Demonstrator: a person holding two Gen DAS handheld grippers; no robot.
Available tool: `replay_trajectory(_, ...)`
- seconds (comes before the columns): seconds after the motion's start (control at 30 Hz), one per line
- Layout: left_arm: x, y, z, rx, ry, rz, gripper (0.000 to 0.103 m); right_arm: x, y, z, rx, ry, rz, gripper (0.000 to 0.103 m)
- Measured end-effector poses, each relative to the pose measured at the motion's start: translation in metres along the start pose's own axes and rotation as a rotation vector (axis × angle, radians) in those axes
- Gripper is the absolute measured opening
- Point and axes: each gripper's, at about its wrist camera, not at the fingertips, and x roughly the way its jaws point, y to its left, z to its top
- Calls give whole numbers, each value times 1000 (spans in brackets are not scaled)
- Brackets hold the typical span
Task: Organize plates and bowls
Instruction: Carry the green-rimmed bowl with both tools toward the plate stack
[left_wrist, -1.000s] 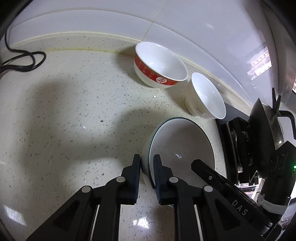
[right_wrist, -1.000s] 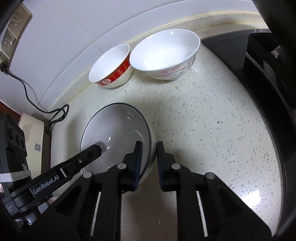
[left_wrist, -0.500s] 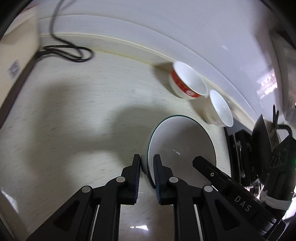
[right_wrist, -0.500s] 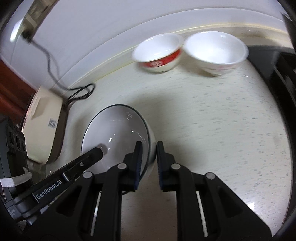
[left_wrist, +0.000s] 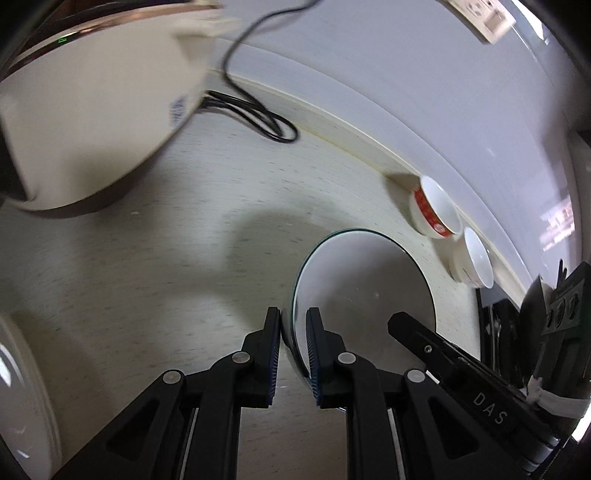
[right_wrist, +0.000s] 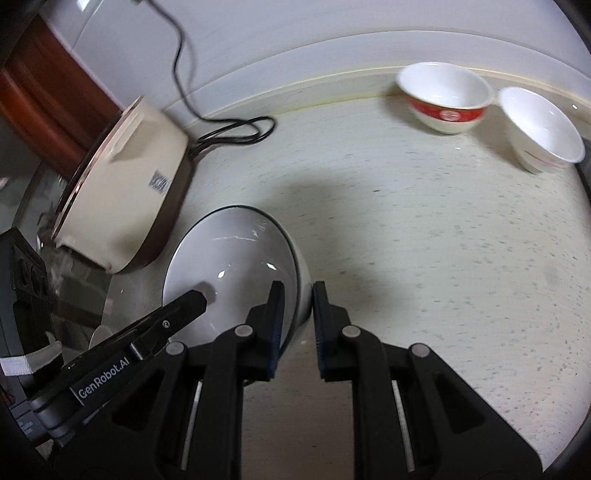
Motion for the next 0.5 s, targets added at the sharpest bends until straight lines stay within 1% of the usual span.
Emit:
replay_trajectory(0.27,-14,43,-4,-122,-30,46,15,19,42,-7,-89,46,32,18)
replay_trajectory(0.5,-23,69,-5,-182,-53,78,15,37,66,-8,-132,86,54,18)
